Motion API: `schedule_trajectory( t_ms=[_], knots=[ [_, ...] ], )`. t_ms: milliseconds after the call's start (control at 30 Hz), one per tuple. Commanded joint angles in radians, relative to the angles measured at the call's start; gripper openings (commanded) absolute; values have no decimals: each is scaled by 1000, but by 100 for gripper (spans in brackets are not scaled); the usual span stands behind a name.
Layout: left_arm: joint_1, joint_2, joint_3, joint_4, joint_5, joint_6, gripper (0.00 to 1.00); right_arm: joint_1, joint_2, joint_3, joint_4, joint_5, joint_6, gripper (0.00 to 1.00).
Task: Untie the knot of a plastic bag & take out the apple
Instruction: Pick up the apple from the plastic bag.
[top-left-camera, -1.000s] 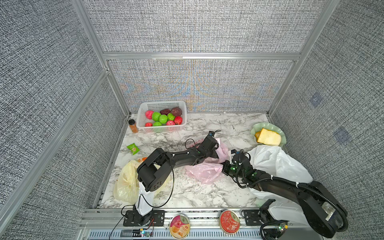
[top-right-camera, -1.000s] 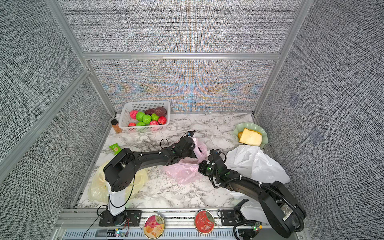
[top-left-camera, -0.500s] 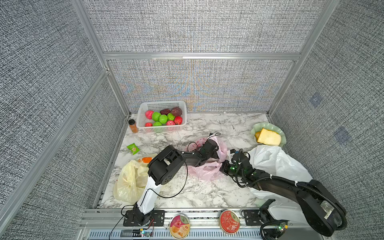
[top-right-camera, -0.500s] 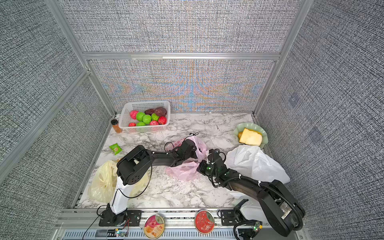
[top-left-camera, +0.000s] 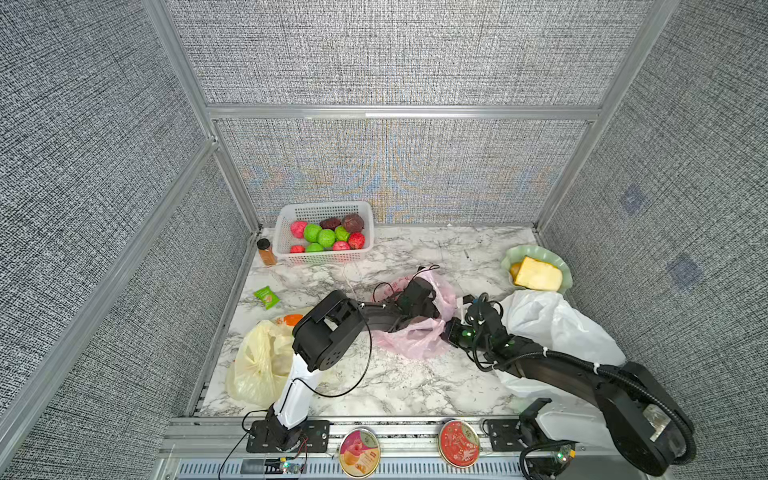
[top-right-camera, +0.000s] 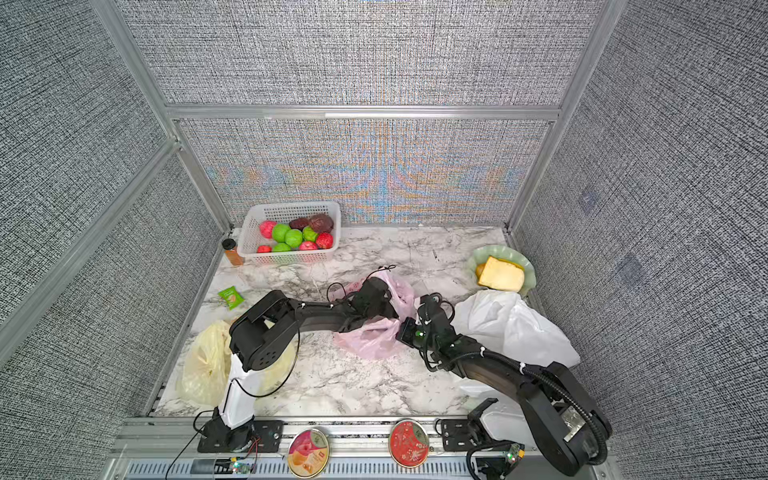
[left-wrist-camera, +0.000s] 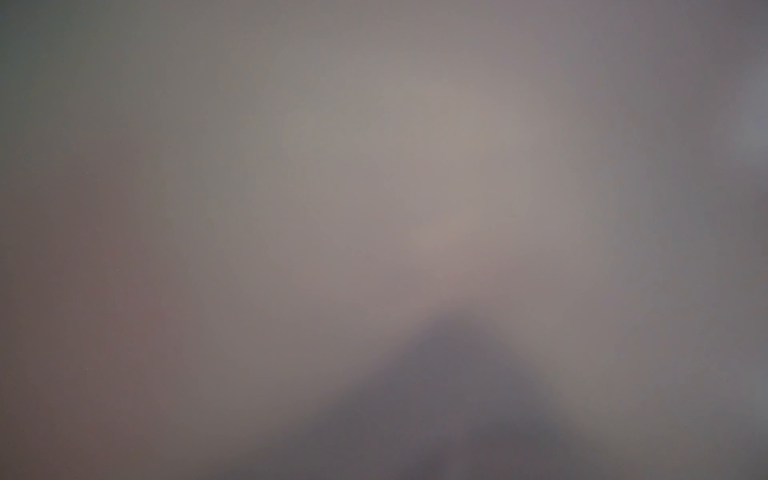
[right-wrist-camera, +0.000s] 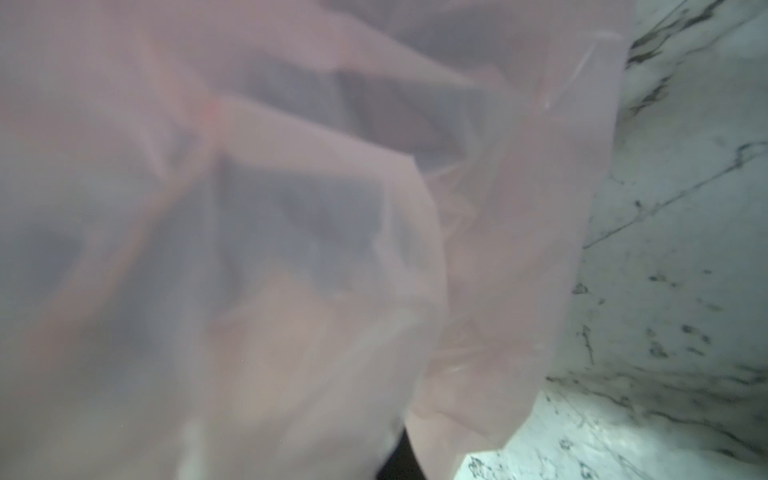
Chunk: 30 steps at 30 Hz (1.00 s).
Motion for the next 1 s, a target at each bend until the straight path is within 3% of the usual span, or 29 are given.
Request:
schedule_trajectory(
  t_ms=[0, 600, 967],
  knots=[
    [1, -42, -34, -68, -6, 9, 71, -10, 0, -2, -20, 22, -17, 0],
    [-1, -343, -290, -77, -15, -13, 67, -64, 16, 14, -78, 69, -103, 0],
    [-2, -526, -362, -119, 58, 85, 67, -82, 107, 93, -44, 60, -118, 0]
  ],
)
